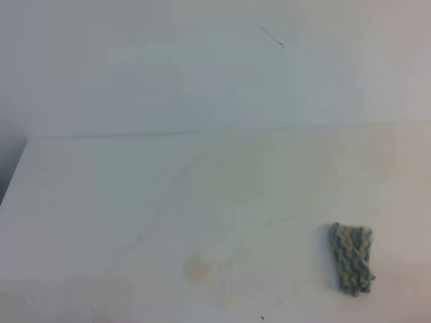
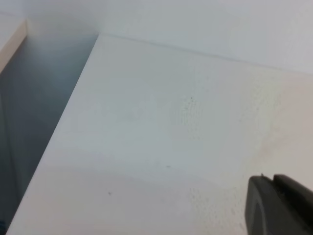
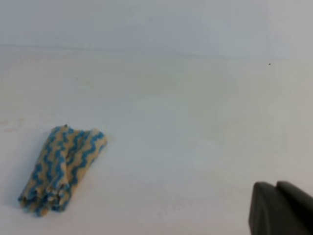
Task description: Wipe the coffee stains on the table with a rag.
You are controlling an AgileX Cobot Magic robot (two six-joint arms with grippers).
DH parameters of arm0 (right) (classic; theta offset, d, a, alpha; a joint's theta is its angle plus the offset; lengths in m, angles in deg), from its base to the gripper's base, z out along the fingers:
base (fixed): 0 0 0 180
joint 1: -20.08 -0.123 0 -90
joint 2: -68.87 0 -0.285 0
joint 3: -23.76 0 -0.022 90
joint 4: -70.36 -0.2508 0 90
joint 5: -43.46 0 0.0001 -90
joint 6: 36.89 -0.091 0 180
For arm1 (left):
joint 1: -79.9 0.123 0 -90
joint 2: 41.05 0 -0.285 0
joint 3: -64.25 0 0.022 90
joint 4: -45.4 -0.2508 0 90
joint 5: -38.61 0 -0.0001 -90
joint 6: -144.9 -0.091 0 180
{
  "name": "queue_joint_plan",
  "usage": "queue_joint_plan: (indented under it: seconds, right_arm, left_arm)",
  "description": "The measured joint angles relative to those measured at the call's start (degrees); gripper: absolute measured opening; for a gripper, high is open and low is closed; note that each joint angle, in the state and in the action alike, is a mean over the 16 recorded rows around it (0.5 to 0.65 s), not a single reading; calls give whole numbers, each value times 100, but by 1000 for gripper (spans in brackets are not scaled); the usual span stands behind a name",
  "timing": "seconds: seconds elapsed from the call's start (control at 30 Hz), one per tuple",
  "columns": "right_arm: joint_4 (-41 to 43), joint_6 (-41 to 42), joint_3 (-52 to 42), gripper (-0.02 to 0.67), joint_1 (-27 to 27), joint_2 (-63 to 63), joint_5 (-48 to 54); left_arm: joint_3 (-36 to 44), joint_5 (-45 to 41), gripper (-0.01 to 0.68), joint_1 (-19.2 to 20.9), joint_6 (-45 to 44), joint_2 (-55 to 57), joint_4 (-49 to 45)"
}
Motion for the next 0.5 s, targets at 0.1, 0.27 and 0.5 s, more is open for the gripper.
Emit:
queue_joint_plan:
  seconds: [0.1,0.27,0.5]
  right_arm:
    - [0,0,0,-4,0,0,0]
    - [0,0,0,-3,0,0,0]
    - [0,0,0,-3,0,0,0]
  left_arm:
    - [0,0,0,0,0,0,0]
    - [0,0,0,0,0,0,0]
    - [0,0,0,0,0,0,0]
